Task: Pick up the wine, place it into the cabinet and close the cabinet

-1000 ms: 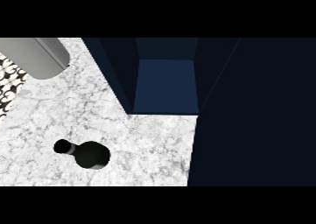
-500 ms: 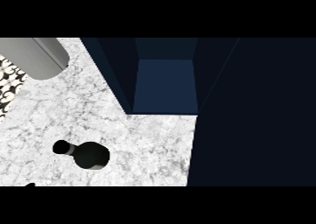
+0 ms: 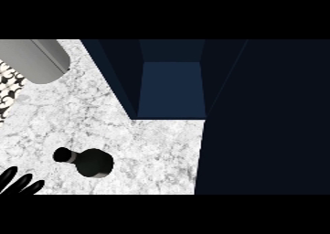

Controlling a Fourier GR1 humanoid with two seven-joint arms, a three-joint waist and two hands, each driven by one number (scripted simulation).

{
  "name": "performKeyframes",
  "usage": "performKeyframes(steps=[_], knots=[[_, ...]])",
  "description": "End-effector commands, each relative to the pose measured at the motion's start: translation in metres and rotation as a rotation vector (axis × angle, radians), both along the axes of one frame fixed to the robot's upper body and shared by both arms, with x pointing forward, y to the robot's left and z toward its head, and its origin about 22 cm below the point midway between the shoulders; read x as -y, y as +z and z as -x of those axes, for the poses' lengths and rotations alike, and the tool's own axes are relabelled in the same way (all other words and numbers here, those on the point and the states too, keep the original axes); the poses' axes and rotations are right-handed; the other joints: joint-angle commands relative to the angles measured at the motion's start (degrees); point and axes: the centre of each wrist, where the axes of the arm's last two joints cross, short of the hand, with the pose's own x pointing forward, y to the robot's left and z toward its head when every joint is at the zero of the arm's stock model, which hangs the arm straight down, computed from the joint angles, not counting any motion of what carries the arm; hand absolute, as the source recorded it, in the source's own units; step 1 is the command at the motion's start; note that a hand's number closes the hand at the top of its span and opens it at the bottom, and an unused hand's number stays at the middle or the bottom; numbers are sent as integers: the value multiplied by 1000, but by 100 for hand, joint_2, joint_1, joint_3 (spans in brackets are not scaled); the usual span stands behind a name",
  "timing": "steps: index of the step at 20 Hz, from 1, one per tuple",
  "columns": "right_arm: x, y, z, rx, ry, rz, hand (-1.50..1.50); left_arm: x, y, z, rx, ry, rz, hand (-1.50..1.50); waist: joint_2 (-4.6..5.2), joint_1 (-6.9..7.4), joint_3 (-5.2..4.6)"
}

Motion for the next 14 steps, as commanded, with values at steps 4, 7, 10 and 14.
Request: performKeyframes(steps=[4, 7, 10, 14], knots=[[5, 12, 14, 19, 21, -27, -150, -11, 5, -27, 66, 104, 38, -150, 10, -53, -1], [3, 17, 26, 4, 33, -15, -150, -27, -8, -32, 61, 138, 27, -150, 5, -52, -3], [-3, 10, 11, 12, 43, -20, -150, -23, -15, -60, 18, 147, -6, -150, 16, -66, -2], [-1, 23, 34, 4, 60, -29, -150, -47, -20, -69, 17, 180, -24, -150, 5, -73, -3]])
